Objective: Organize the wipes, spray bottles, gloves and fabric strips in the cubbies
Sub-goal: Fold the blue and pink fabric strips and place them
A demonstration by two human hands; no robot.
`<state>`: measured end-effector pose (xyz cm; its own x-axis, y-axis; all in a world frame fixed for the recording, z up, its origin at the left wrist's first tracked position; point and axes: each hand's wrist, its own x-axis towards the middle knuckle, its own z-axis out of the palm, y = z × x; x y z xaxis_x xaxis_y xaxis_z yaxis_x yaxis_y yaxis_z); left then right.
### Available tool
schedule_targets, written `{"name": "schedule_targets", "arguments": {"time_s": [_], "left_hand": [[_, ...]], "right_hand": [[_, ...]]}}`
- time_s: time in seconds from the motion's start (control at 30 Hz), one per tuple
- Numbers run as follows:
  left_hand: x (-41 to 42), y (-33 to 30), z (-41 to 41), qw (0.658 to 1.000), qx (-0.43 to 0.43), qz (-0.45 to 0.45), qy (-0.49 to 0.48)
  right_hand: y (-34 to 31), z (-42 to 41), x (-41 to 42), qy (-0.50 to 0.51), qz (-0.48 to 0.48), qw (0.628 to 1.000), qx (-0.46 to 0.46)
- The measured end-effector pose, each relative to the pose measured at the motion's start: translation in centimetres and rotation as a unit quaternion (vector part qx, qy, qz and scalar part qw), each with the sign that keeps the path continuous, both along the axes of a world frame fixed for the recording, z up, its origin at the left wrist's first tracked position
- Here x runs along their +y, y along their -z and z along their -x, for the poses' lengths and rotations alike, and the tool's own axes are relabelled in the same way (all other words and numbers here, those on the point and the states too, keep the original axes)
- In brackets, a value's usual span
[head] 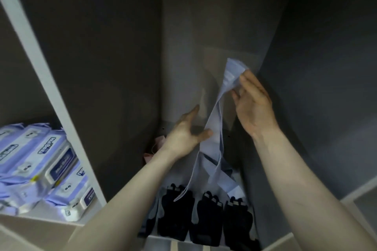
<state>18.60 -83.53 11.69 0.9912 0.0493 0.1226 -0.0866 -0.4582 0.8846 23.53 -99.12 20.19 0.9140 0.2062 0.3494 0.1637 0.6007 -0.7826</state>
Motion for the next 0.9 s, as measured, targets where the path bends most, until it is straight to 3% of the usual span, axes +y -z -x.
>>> {"name": "schedule_targets", "arguments": {"time_s": [0.07,0.2,0.33,0.47,0.6,0.77,0.83,0.9], "left_hand": [[-0.3,0.8,-0.6,0.998,0.048,0.022,0.016],[-0.6,1.8,-1.5,0.997,0.022,0.02,-0.075],[0.1,3.0,-0.9,0.992,-0.001,-0.078,-0.094],[-0.1,3.9,-0.9,0.988,-0.013,-0.154,-0.027],[-0.4,5.1,-0.9,0.976,-0.024,-0.215,-0.035],[1.4,7.7,-1.3,0.971,0.113,-0.179,-0.112],[2.5,9.7,-1.7,0.957,0.197,-0.135,-0.165],[2.5,9.9,-1.8,0.958,0.227,-0.069,-0.164]], "right_hand": [[-1.6,0.1,1.0,-0.016,0.008,0.999,-0.03],[-2.2,-0.2,2.3,0.057,0.041,0.998,0.009],[-2.1,-0.7,1.7,0.148,0.027,0.988,0.015],[-2.2,-1.1,1.5,0.139,0.0,0.99,0.035],[-2.6,-1.5,1.5,0.16,-0.01,0.987,0.012],[-4.1,-2.3,-1.5,0.204,-0.05,0.978,-0.02],[-4.6,-2.4,-2.9,0.21,-0.045,0.976,-0.021],[-4.9,-2.2,-3.7,0.213,-0.013,0.976,-0.029]]}}
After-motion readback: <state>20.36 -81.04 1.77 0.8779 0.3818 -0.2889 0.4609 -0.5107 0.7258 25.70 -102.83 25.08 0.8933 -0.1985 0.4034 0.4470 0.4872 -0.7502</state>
